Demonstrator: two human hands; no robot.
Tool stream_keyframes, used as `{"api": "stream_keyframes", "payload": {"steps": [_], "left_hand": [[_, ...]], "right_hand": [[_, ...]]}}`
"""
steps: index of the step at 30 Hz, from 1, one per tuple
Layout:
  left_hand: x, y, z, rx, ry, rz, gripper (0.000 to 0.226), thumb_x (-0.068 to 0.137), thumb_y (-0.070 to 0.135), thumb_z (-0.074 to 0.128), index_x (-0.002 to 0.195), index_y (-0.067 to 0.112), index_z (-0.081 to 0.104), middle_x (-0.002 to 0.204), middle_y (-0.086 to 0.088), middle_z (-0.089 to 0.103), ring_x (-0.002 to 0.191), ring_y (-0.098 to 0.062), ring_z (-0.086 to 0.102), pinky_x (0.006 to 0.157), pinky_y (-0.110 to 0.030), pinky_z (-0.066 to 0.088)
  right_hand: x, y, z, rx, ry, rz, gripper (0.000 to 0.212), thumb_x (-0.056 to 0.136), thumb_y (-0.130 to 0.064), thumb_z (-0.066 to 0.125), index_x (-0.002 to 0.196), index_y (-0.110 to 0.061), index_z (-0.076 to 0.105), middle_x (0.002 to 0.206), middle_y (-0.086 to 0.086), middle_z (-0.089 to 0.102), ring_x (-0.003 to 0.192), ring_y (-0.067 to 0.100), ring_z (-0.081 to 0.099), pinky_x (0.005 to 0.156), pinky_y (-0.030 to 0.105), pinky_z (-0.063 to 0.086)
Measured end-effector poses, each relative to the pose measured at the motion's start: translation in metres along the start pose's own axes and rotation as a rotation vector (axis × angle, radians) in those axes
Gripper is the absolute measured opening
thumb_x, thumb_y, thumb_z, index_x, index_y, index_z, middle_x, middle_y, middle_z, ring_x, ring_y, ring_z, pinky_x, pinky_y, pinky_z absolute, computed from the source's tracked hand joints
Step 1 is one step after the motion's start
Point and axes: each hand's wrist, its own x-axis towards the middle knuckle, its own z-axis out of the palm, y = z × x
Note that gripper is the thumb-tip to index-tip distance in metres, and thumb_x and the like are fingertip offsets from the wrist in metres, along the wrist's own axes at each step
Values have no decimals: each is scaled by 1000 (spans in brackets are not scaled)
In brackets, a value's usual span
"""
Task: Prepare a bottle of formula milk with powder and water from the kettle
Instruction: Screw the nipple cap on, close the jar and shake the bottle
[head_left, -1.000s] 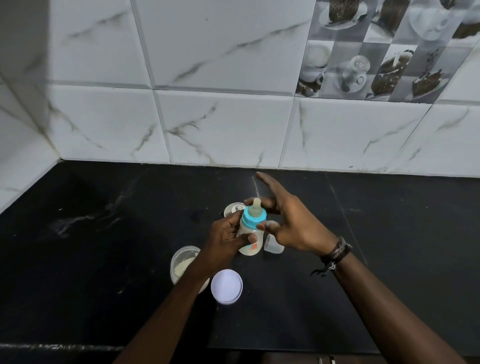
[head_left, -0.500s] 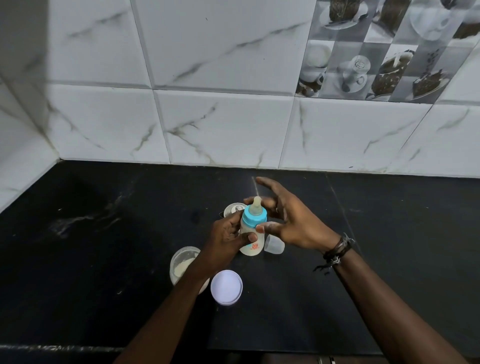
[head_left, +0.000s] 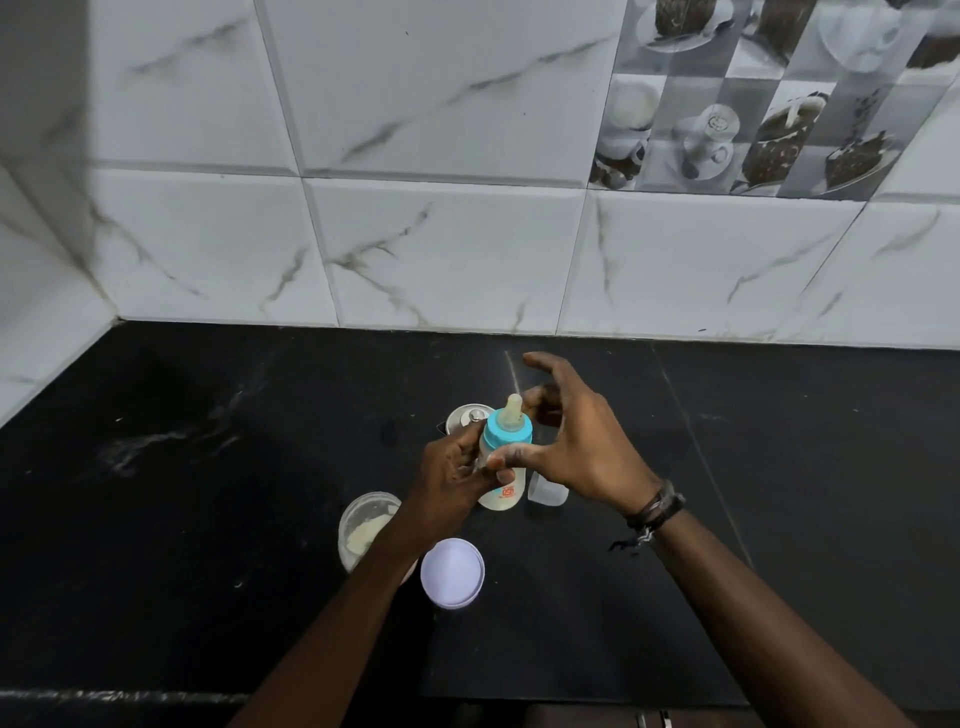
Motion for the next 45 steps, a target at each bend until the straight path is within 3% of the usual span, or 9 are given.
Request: {"api": "stream_keyframes", "payload": {"steps": [5, 11, 17, 22, 27, 30, 34, 39, 45], "left_hand": [[-1, 1, -4, -52, -14, -20, 48, 77, 23, 73, 122, 26, 55, 122, 5, 64, 112, -7, 64, 100, -34, 50], [-2, -1, -7, -26, 10, -7, 72, 72, 35, 77, 135, 11, 53, 131, -5, 62, 121, -20, 59, 104, -48, 47], [1, -5, -2, -12, 65, 11, 62, 72, 27, 77, 129, 20, 53, 130, -4, 63, 119, -19, 61, 101, -47, 49], [4, -11, 2, -20, 123, 32, 60, 74, 17, 81, 128, 20, 56, 127, -7, 65, 118, -23, 62, 101, -52, 49], [5, -11, 4, -16, 131, 40, 60, 74, 15, 81, 129, 19, 55, 129, -7, 64, 119, -21, 61, 101, -51, 49], [3, -10, 2, -45, 110, 25, 69, 71, 30, 83, 132, 11, 56, 128, -7, 64, 119, -22, 62, 100, -52, 49], [3, -7, 1, -37, 90, 14, 62, 72, 28, 83, 127, 16, 58, 127, -4, 65, 117, -18, 63, 100, -45, 51], [5, -8, 4, -26, 96, 49, 54, 74, 4, 79, 114, 35, 57, 116, 6, 67, 108, -5, 65, 93, -24, 53], [5, -12, 8, -48, 118, 59, 54, 75, 7, 80, 120, 27, 57, 121, -1, 67, 112, -17, 65, 96, -34, 53]], "right_hand": [[5, 8, -9, 194, -212, 51, 93, 81, 2, 76, 153, -20, 20, 128, -1, 68, 126, 13, 59, 111, 49, 43], [3, 11, 1, 189, -69, 94, 96, 71, -1, 85, 149, -17, 31, 117, -4, 73, 115, 6, 65, 107, 41, 48], [-2, 10, 10, 144, 65, 101, 93, 64, -12, 92, 142, -17, 42, 116, -1, 73, 113, 6, 66, 102, 39, 52], [-8, 2, 18, 58, 203, 92, 83, 62, -18, 93, 134, -13, 53, 114, -1, 74, 104, -3, 65, 88, 9, 50], [-10, 1, 23, 39, 255, 58, 80, 65, -21, 91, 135, -14, 53, 119, 1, 72, 111, 8, 67, 95, 25, 54], [-7, 5, 16, 55, 132, 62, 87, 68, -17, 90, 142, -20, 43, 123, 0, 70, 113, 2, 62, 96, 19, 49], [-4, 12, 8, 230, 3, 96, 88, 74, -3, 83, 146, -22, 35, 126, 1, 69, 117, 6, 64, 103, 37, 52], [-6, 16, 13, 248, 47, 88, 87, 72, -2, 84, 144, -19, 38, 119, -1, 72, 115, 5, 65, 101, 36, 52], [-7, 16, 17, 187, 181, 105, 85, 64, -12, 92, 137, -15, 49, 115, -1, 74, 108, 2, 67, 92, 17, 53]]}}
